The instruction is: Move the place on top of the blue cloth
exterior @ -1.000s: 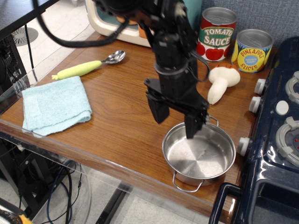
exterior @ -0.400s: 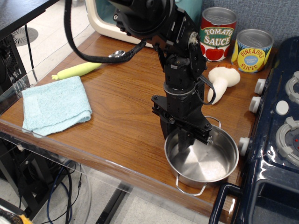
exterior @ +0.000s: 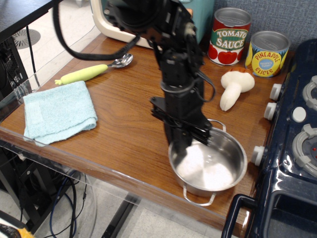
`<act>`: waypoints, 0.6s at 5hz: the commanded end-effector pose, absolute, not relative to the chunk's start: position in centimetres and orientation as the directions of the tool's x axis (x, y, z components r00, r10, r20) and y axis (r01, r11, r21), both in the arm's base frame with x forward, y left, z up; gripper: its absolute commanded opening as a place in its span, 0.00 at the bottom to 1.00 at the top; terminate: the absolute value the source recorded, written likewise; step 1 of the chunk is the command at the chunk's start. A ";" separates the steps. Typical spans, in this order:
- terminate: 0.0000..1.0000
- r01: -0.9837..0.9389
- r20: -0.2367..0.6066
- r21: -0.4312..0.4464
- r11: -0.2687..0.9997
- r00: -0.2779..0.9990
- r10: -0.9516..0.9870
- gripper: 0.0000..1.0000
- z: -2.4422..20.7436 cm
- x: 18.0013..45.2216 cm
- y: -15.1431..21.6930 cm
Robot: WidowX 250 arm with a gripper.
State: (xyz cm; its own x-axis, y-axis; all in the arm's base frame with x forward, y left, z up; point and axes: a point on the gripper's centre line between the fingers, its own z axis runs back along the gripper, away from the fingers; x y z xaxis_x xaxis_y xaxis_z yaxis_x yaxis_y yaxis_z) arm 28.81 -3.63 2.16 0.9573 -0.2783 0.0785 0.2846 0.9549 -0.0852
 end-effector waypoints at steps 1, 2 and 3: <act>0.00 0.218 0.204 -0.090 0.972 0.959 -0.197 0.00 7.6 28.7 1.2; 0.00 0.126 0.221 -0.105 0.986 0.970 -0.101 0.00 8.9 28.4 4.7; 0.00 -0.041 0.225 -0.092 0.995 0.972 0.060 0.00 9.6 27.0 9.5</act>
